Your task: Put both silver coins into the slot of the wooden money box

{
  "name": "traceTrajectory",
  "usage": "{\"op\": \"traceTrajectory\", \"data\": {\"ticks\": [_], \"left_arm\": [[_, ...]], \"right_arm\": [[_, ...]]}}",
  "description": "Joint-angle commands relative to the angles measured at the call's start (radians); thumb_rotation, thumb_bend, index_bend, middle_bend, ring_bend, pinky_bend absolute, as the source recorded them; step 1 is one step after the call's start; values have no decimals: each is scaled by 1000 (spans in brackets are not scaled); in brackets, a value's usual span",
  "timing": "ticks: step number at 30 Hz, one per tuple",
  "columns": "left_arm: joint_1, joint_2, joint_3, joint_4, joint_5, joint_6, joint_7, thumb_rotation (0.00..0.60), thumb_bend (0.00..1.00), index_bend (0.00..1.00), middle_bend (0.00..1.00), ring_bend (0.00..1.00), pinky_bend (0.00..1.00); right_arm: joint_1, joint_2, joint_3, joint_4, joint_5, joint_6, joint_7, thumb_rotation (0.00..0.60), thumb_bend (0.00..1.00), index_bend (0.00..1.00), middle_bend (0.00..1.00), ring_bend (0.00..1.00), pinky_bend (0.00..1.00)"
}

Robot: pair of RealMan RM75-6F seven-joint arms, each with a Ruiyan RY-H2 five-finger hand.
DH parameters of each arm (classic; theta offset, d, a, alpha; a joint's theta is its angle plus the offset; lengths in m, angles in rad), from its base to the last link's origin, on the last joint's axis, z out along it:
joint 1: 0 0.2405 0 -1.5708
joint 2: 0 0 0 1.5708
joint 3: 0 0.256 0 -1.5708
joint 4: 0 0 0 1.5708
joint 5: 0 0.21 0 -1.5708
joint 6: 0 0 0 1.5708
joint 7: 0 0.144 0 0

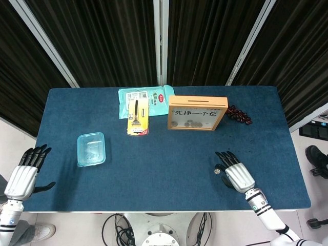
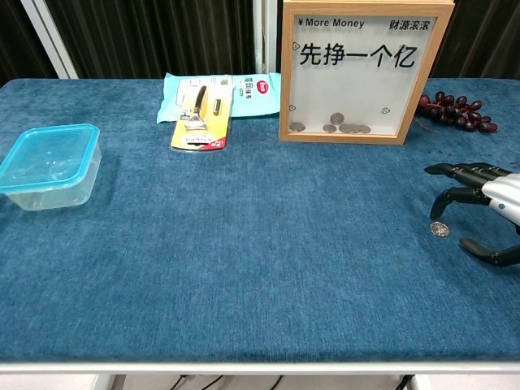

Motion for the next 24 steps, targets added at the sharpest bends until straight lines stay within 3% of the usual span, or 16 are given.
{"op": "traceTrajectory", "data": {"ticks": [1, 24], "left_arm": [[0, 0, 0, 0, -1, -1, 0, 600, 47, 0, 0, 0, 0], [-4, -2, 0, 14, -4, -10, -13, 600, 47, 0, 0, 0, 0]], "right_arm": [[-1, -2, 1, 3, 1, -3, -1, 600, 390, 363, 0, 0, 0], [1, -11, 11, 10, 8, -30, -11, 600, 390, 385, 0, 0, 0]]}}
